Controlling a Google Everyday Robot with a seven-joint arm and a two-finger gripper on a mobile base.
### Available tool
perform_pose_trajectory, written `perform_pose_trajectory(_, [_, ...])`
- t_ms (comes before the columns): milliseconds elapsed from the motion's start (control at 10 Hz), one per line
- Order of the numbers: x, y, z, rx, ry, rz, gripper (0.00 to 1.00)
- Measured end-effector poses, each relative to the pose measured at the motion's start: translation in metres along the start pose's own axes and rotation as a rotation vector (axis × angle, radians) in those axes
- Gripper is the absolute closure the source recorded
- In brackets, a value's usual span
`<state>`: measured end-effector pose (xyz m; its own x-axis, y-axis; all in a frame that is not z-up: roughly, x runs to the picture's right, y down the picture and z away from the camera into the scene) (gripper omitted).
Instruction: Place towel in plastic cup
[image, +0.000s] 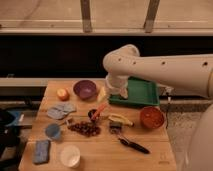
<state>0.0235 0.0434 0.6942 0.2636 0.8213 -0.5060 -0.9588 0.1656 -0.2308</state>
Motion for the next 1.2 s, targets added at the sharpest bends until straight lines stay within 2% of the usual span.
perform_pose_trajectory(100, [-0.004,0.030,-0.001,-0.025,-0.005,-0.047,0.20])
perform_pose_trajectory(700, [-0.003,0.032,-0.002,-0.026,-0.006,-0.053,0.20])
perform_pose_trajectory(1000, [-0.010,0.042,-0.007,-0.031,-0.028,-0.086,0.20])
perform_pose_trajectory(1200, [-0.028,0.071,-0.010,-0.038,-0.050,-0.145,0.20])
